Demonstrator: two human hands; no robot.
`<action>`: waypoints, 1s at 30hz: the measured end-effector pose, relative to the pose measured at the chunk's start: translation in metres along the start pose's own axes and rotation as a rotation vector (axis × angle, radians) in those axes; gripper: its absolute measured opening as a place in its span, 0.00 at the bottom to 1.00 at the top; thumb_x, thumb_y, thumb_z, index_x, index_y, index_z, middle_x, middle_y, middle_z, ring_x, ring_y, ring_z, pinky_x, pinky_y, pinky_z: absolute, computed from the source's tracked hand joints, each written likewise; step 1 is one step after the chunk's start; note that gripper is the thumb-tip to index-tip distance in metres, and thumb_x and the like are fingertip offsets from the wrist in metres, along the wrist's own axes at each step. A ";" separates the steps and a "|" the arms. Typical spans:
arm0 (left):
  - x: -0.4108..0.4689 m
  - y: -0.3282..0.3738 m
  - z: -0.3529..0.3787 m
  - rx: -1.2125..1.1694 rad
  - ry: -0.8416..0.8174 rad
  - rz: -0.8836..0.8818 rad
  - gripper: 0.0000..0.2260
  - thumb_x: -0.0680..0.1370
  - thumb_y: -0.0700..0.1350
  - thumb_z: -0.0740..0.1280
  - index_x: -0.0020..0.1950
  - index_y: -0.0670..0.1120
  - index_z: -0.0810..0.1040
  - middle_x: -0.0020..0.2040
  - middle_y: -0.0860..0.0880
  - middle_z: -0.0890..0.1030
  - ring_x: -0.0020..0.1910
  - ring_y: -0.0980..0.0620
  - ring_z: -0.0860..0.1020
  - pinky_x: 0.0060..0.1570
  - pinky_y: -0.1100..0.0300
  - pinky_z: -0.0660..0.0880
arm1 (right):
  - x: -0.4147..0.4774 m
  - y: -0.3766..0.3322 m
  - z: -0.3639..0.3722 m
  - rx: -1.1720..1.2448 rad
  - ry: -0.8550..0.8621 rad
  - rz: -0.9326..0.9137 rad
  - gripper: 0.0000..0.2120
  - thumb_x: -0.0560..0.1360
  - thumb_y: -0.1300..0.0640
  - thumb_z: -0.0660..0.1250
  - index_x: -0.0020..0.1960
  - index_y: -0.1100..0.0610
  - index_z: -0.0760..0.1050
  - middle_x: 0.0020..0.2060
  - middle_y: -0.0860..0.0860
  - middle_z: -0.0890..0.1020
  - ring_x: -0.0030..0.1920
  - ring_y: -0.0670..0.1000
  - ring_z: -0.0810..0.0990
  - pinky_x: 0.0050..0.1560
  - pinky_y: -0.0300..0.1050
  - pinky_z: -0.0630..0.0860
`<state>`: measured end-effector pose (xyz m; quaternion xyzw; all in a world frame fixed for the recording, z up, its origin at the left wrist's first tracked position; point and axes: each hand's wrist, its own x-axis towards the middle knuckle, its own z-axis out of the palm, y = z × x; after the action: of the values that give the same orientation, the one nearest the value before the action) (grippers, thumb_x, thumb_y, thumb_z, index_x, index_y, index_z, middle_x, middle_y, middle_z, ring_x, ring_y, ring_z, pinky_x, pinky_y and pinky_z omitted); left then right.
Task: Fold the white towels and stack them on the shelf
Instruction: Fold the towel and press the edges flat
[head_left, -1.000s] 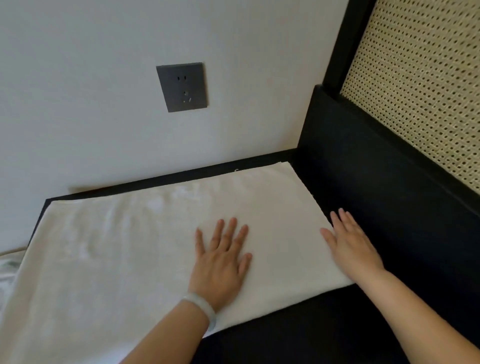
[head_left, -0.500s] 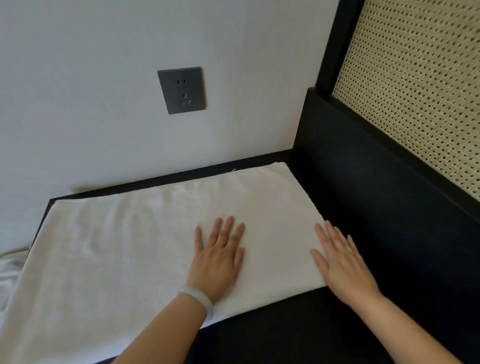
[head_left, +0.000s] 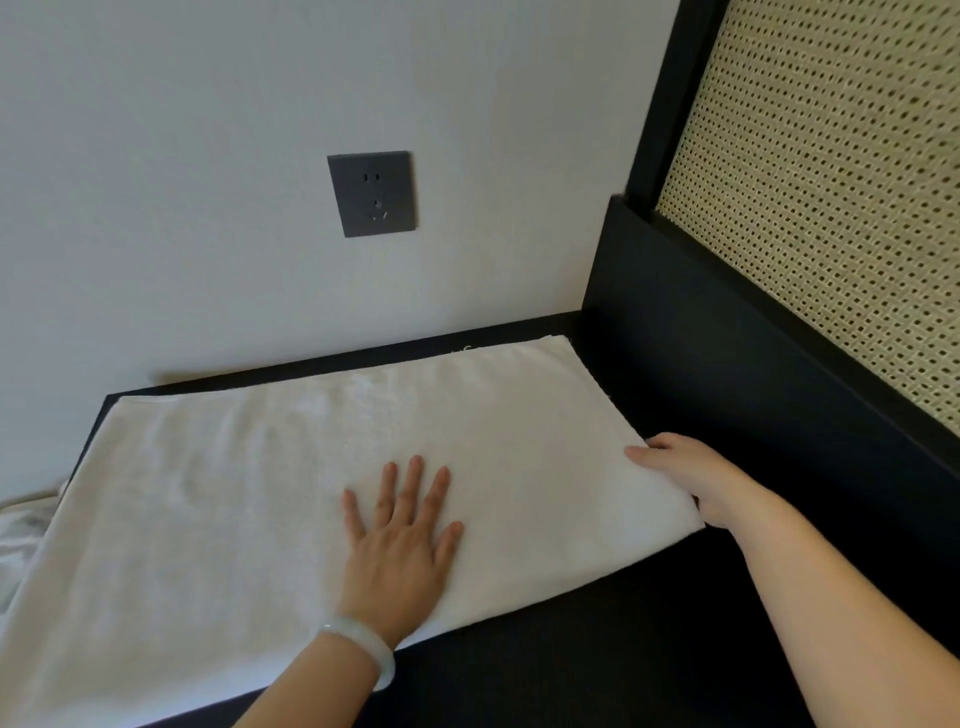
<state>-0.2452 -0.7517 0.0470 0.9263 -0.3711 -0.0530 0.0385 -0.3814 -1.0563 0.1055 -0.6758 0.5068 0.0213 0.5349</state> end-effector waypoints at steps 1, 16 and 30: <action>0.000 0.000 0.000 -0.006 0.003 -0.001 0.28 0.77 0.65 0.32 0.76 0.60 0.30 0.77 0.55 0.31 0.76 0.48 0.30 0.72 0.36 0.33 | -0.002 -0.001 -0.004 0.055 -0.050 0.011 0.14 0.75 0.48 0.72 0.57 0.53 0.80 0.47 0.53 0.86 0.49 0.56 0.84 0.45 0.50 0.80; 0.000 -0.033 -0.048 -1.452 0.129 -0.391 0.15 0.82 0.56 0.60 0.69 0.61 0.73 0.70 0.62 0.71 0.71 0.57 0.67 0.74 0.53 0.59 | -0.061 -0.080 0.059 0.248 -0.488 -0.305 0.17 0.75 0.53 0.72 0.64 0.47 0.78 0.56 0.51 0.85 0.57 0.54 0.84 0.61 0.57 0.76; -0.012 -0.105 -0.046 -2.212 -0.062 -0.561 0.14 0.80 0.45 0.64 0.63 0.39 0.78 0.56 0.40 0.82 0.52 0.42 0.82 0.59 0.46 0.76 | -0.089 -0.114 0.245 -0.178 -0.407 -0.414 0.12 0.81 0.63 0.62 0.64 0.62 0.75 0.43 0.55 0.82 0.35 0.48 0.80 0.32 0.36 0.77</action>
<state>-0.1763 -0.6660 0.0820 0.4333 0.0982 -0.3804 0.8111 -0.2180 -0.8248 0.1310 -0.7908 0.2366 0.0910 0.5572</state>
